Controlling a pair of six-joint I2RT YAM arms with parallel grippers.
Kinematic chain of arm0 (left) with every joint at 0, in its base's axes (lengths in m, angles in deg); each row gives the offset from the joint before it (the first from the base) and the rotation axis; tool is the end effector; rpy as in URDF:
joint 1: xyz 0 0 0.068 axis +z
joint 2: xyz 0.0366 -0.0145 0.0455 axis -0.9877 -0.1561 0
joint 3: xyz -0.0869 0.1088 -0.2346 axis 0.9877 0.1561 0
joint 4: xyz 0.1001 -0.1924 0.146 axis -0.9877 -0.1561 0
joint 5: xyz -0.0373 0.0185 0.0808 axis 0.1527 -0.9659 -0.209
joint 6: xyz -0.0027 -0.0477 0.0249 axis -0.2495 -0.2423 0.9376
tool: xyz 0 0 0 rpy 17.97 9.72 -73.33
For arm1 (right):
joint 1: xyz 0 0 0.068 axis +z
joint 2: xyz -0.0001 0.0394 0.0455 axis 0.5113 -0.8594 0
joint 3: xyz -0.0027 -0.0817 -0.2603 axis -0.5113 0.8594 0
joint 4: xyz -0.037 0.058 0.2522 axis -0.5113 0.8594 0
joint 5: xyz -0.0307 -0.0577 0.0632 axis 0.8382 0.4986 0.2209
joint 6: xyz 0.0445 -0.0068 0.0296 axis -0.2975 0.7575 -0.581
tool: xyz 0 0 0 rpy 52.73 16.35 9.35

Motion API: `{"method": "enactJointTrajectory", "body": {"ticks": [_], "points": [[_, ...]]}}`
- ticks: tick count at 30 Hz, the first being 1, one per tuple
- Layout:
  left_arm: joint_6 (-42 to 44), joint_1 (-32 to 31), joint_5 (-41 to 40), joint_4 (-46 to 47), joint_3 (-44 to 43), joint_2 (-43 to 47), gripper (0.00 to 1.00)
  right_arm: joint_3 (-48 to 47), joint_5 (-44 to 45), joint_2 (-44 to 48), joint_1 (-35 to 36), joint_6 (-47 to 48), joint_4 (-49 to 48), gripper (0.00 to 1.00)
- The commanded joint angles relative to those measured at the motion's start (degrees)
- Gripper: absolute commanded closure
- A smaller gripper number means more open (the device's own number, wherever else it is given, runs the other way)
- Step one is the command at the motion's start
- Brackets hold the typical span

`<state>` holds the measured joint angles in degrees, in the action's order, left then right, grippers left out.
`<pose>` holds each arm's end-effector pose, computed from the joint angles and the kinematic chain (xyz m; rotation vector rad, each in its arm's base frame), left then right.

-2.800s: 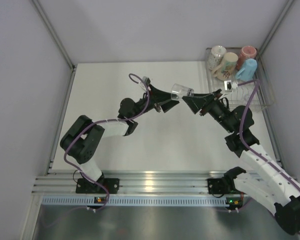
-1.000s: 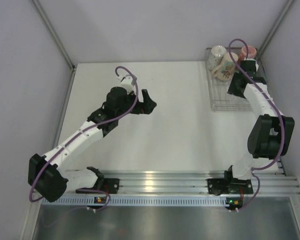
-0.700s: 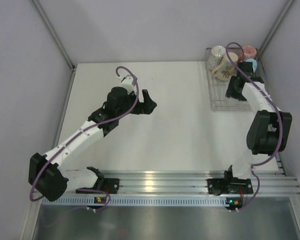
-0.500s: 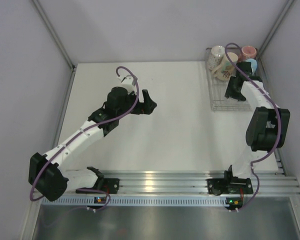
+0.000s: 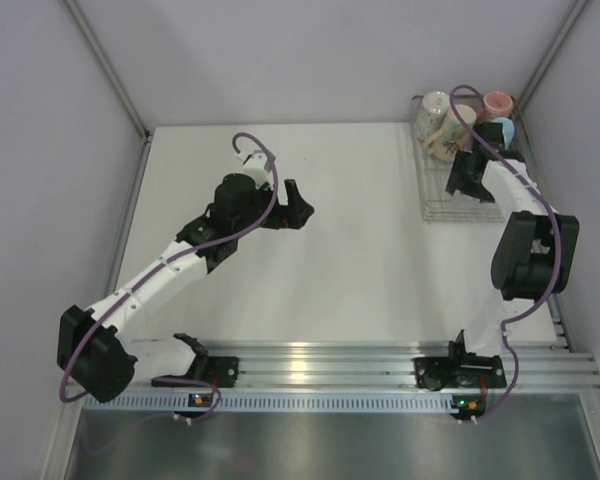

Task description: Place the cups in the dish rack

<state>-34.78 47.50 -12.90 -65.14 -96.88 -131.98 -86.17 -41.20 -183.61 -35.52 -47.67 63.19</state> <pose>0.2322 -0.1566 0.3200 0.1610 2.0301 -0.7423 0.3868 -0.0399 0.2479 0.4445 2.5231 -0.2294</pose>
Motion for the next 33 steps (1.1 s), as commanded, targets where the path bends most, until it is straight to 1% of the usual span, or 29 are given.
{"method": "enactJointTrajectory", "body": {"ticks": [1,5,6,8,10,11,12,13,14,15,16,17,18,20,23,24,26,28,29,30,33], "points": [[0.1,-0.1,0.4,0.7,-1.4,1.6,0.02,-3.8,1.4,3.5,-0.8,0.0,1.1,0.26],[0.1,-0.1,0.5,0.7,-1.3,2.2,0.01,-5.1,2.8,6.0,-0.8,-0.6,3.6,0.21],[0.2,-0.1,0.5,0.7,-1.6,2.3,0.01,-5.1,2.5,8.3,-0.8,-0.7,3.7,0.2],[0.7,-0.1,0.5,0.7,-2.0,2.7,0.01,-5.3,0.7,11.0,-0.7,-1.0,4.0,0.12],[1.1,-0.1,1.0,0.6,-2.6,3.1,0.01,-4.6,-2.1,15.6,-0.2,-1.1,3.6,0.01],[1.6,-0.1,1.2,0.6,-2.8,3.6,0.01,-4.0,-3.4,17.3,0.6,-1.1,3.1,0.01],[1.6,-0.1,1.7,0.6,-3.0,4.1,0.01,-3.2,-5.2,21.0,1.1,-1.2,1.5,0.01],[1.6,-0.1,1.8,0.7,-3.3,4.5,0.02,-1.2,-9.4,22.8,1.6,-1.4,0.5,0.01],[1.7,-0.2,2.1,0.7,-3.4,5.1,0.01,0.1,-11.8,24.9,2.8,-1.8,-0.7,0.01],[1.7,-0.1,2.4,0.7,-3.4,6.4,0.01,1.5,-18.1,29.3,3.3,-2.3,-4.4,0.01],[1.9,-0.2,3.1,0.9,-3.4,7.0,0.01,4.7,-20.3,31.5,3.9,-2.6,-6.2,0.01],[2.4,-0.2,3.9,2.0,-3.3,7.8,0.01,6.2,-21.6,33.6,5.3,-3.0,-7.9,0.01],[2.8,-0.2,4.7,2.9,-2.8,9.9,0.01,8.7,-22.0,37.7,7.1,-3.6,-9.8,0.01],[3.4,-0.2,6.7,4.9,-1.5,12.0,0.01,11.0,-22.1,41.5,9.4,-6.4,-11.7,0.01],[3.8,-0.2,7.2,5.7,-1.3,15.4,0.01,17.0,-25.7,51.1,10.3,-9.7,-17.5,0.01],[4.0,-0.1,7.9,5.7,-1.1,16.3,0.01,20.4,-26.6,53.0,10.3,-10.5,-19.3,0.01],[4.4,-0.2,9.3,5.7,-0.5,19.4,0.01,23.6,-26.9,57.4,10.3,-12.2,-22.5,0.01],[3.8,-0.2,9.3,5.7,0.9,22.0,0.01,27.0,-29.2,59.4,10.3,-13.6,-23.3,0.01],[3.1,-0.2,9.5,5.8,1.6,24.7,0.02,28.1,-30.6,60.7,10.3,-14.6,-23.9,0.01],[2.7,-0.2,9.4,6.1,2.7,25.9,0.01,29.8,-33.8,61.2,10.3,-15.2,-24.2,0.0],[1.7,-0.2,9.3,7.4,4.5,30.5,0.01,33.7,-39.5,63.2,10.3,-17.1,-27.6,0.01]]}}
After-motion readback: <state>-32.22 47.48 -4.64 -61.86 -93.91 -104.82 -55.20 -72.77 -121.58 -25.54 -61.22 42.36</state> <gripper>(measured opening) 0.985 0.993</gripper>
